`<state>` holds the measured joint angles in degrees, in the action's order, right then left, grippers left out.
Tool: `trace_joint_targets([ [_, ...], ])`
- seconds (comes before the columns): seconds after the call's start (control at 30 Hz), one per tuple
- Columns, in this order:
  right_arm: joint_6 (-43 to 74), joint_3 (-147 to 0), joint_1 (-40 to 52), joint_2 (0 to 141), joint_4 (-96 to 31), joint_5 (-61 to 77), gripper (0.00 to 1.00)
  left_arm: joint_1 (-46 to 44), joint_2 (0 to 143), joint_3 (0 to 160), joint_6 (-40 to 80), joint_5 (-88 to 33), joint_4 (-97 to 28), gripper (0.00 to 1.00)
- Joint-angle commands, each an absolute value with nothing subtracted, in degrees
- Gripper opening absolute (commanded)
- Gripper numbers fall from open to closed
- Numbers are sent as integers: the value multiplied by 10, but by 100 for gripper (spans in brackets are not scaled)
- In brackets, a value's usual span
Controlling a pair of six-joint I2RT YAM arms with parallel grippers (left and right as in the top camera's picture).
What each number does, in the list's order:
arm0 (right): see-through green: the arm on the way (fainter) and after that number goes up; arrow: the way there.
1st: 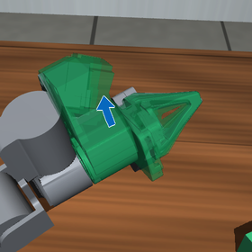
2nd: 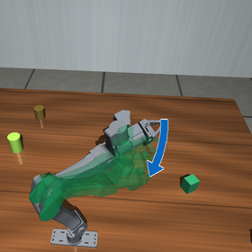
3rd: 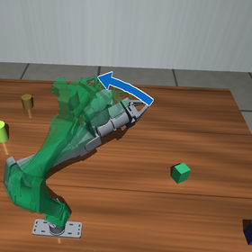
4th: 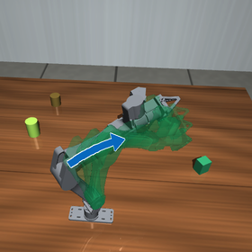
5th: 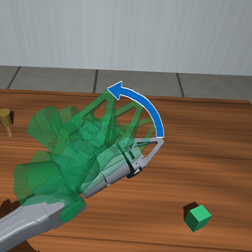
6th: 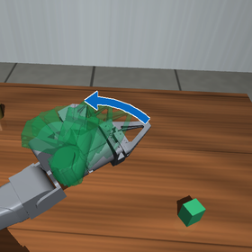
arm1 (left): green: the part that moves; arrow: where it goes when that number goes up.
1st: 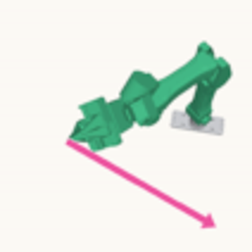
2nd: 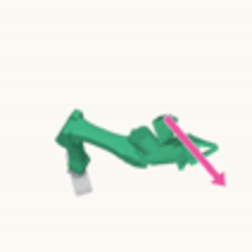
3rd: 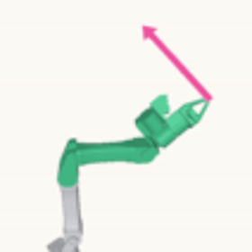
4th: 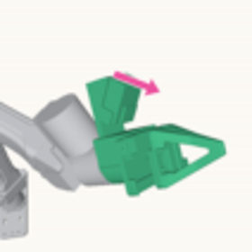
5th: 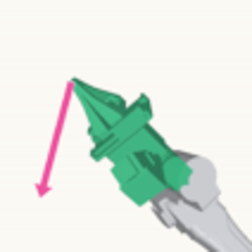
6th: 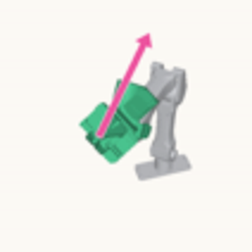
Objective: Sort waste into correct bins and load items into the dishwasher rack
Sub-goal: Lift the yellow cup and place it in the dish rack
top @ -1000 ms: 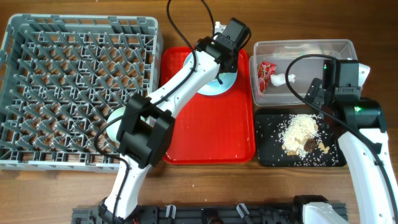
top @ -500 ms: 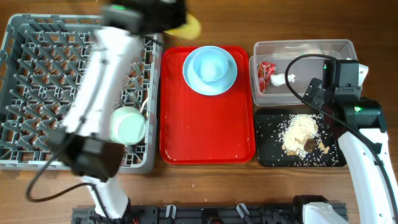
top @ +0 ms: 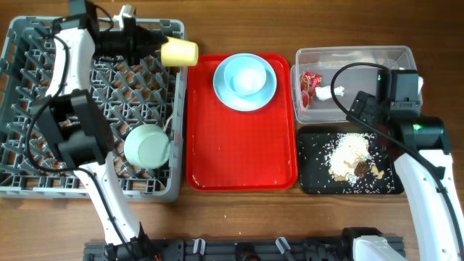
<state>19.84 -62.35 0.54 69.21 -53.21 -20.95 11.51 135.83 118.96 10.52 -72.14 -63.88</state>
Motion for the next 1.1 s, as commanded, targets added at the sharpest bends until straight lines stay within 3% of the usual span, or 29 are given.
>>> trace_joint_targets([
  [0.0,196,-633,3,692,-532,-204,100,138,1366,1162,77,-662,-637,4],
  [0.13,196,-633,3,692,-532,-204,100,140,1366,1162,77,-484,-645,19],
  [0.17,196,-633,3,692,-532,-204,100,141,1366,1162,77,-475,-638,20],
  [0.23,196,-633,3,692,-532,-204,100,145,1366,1162,77,-463,-621,36],
  [0.4,196,-633,3,692,-532,-204,100,184,1307,1190,82,-431,-615,55],
  [0.47,196,-633,3,692,-532,-204,100,189,1249,1199,84,-403,-615,56],
  [0.5,196,-633,3,692,-532,-204,100,186,1208,1199,84,-390,-619,50],
  [0.57,196,-633,3,692,-532,-204,100,157,1135,1199,88,-374,-653,4],
  [0.7,196,-633,3,692,-532,-204,100,43,1115,1195,94,-218,-750,4],
  [0.83,196,-633,3,692,-532,-204,100,-75,1146,1124,142,-19,-761,4],
  [1.07,196,-633,3,692,-532,-204,100,-79,1148,1070,159,-3,-712,4],
])
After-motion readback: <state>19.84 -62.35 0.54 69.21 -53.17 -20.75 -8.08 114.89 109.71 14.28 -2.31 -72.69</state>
